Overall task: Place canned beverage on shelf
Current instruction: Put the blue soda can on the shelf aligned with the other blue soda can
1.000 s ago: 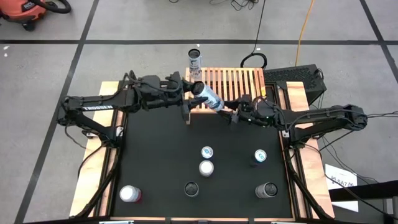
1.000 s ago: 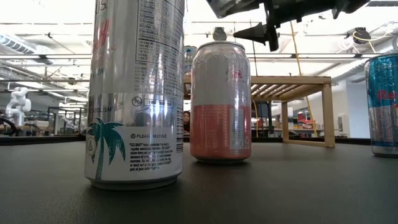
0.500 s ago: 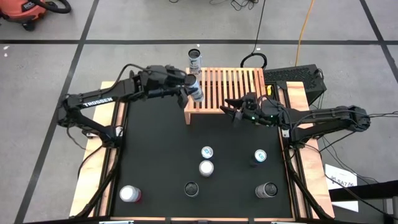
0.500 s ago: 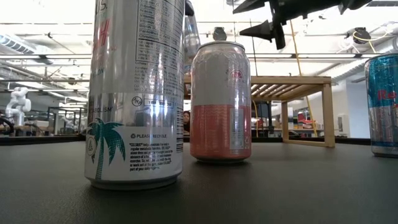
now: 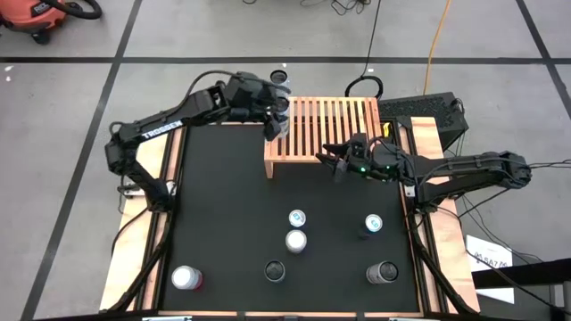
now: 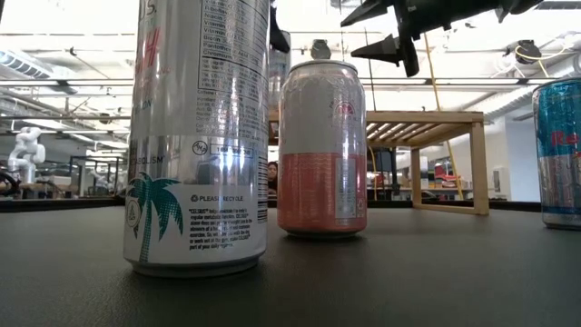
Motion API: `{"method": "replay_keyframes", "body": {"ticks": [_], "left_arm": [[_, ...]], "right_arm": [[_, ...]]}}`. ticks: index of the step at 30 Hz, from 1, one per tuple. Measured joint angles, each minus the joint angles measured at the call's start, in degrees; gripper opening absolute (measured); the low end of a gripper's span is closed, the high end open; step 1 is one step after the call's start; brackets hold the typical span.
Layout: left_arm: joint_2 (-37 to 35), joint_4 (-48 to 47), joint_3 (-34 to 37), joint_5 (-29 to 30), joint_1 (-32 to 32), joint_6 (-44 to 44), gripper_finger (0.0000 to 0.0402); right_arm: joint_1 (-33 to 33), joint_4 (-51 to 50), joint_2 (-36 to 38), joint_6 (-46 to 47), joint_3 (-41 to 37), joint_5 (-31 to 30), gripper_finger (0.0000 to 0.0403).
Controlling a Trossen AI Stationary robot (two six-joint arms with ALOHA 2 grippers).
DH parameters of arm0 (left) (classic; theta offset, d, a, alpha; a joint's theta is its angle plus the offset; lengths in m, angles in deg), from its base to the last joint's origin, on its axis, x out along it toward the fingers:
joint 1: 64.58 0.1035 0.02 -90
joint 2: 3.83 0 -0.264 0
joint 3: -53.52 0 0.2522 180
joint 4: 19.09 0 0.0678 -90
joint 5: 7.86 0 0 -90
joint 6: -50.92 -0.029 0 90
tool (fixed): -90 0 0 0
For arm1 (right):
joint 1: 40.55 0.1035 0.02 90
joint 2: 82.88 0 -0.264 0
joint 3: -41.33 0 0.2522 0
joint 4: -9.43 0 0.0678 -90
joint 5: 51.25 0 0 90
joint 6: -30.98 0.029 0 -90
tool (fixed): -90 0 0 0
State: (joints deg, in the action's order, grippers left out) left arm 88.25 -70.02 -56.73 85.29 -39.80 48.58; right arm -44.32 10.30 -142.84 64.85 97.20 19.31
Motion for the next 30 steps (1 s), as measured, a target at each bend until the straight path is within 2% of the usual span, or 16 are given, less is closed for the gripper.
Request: {"method": "replay_keyframes", "body": {"ticks": [12, 21, 30], "left_arm": [[0.63, 0.97, -0.79, -1.64, 4.98, 0.46, 0.0235], [0.66, 7.11, 3.88, -3.96, 5.25, 3.35, 0.0235], [0.66, 5.75, 4.02, -4.73, 5.53, 4.16, 0.0235]], "right_arm": [[-0.09, -2.07, -0.02, 0.02, 0.02, -0.01, 0.0260], [-0.74, -2.97, -0.02, -0.04, 0.02, -0.09, 0.0260], [-1.35, -4.16, -0.02, -0.02, 0.02, -0.07, 0.0260]]}}
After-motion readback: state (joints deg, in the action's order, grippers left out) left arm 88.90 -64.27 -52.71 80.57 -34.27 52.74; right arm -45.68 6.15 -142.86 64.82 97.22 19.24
